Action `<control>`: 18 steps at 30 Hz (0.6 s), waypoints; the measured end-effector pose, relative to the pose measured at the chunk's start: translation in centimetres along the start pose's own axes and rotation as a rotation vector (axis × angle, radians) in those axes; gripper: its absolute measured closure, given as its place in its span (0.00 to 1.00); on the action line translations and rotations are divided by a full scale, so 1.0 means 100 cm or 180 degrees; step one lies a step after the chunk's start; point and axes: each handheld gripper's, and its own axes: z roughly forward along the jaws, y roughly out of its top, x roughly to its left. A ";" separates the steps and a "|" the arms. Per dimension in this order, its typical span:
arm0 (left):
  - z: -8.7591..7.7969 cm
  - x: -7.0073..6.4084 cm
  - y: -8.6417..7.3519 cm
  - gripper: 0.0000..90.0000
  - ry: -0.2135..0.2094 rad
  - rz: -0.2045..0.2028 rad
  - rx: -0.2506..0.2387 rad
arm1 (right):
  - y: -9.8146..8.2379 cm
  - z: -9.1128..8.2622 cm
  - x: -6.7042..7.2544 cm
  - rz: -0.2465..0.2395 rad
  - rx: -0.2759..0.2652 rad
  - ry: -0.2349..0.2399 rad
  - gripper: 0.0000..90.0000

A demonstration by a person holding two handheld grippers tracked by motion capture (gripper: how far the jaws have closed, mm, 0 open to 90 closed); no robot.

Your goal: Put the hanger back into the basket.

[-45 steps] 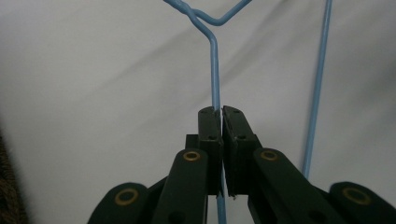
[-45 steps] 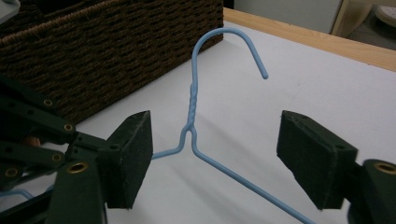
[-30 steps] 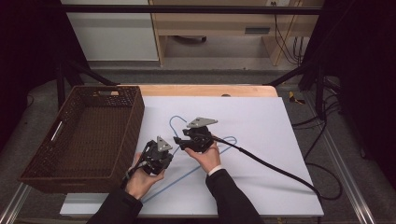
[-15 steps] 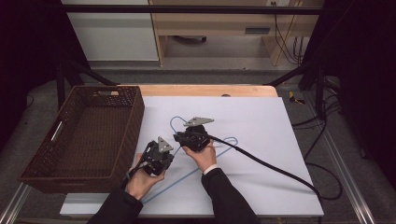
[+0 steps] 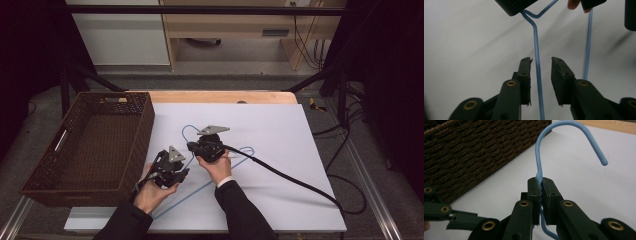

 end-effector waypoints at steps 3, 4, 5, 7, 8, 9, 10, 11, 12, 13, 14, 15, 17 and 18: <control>0.005 0.004 0.000 0.73 -0.0084 -0.0047 0.0084 | 0.000 -0.001 0.001 -0.0027 -0.0014 0.0008 0.95; 0.007 0.004 -0.001 0.74 -0.0106 -0.0049 0.0123 | 0.000 -0.002 0.001 -0.0031 -0.0012 0.0006 0.95; 0.007 0.004 -0.001 0.75 -0.0106 -0.0049 0.0123 | 0.000 -0.002 0.001 -0.0031 -0.0012 0.0006 0.95; 0.008 0.005 0.000 0.80 -0.0133 -0.0056 0.0161 | 0.001 -0.002 0.001 -0.0056 -0.0012 0.0008 0.95; 0.008 0.005 0.000 0.82 -0.0133 -0.0056 0.0161 | 0.001 -0.003 0.001 -0.0064 -0.0013 0.0013 0.95; 0.008 0.005 0.000 0.84 -0.0136 -0.0053 0.0170 | 0.001 -0.003 0.001 -0.0062 -0.0011 0.0017 0.95; 0.008 0.005 0.000 0.85 -0.0135 -0.0047 0.0177 | 0.001 -0.003 0.001 -0.0057 -0.0009 0.0015 0.95; 0.009 0.005 0.000 0.87 -0.0147 -0.0068 0.0182 | 0.001 -0.003 0.001 -0.0058 -0.0008 0.0012 0.95; 0.010 0.005 0.000 0.89 -0.0131 -0.0061 0.0193 | 0.001 -0.004 0.001 -0.0058 -0.0007 0.0014 0.95; 0.010 0.005 0.000 0.90 -0.0127 -0.0072 0.0200 | 0.001 -0.004 0.002 -0.0060 -0.0008 0.0016 0.95; 0.010 0.006 0.000 0.92 -0.0110 -0.0068 0.0209 | 0.001 -0.004 0.002 -0.0070 -0.0011 0.0014 0.95; 0.010 0.006 0.000 0.94 -0.0115 -0.0088 0.0200 | 0.001 -0.004 0.002 -0.0073 -0.0011 0.0015 0.95; 0.010 0.006 0.000 0.95 -0.0106 -0.0117 0.0177 | 0.001 -0.005 0.002 -0.0085 -0.0015 0.0006 0.95; 0.010 0.006 0.000 0.95 -0.0106 -0.0117 0.0177 | 0.001 -0.005 0.002 -0.0085 -0.0015 0.0006 0.95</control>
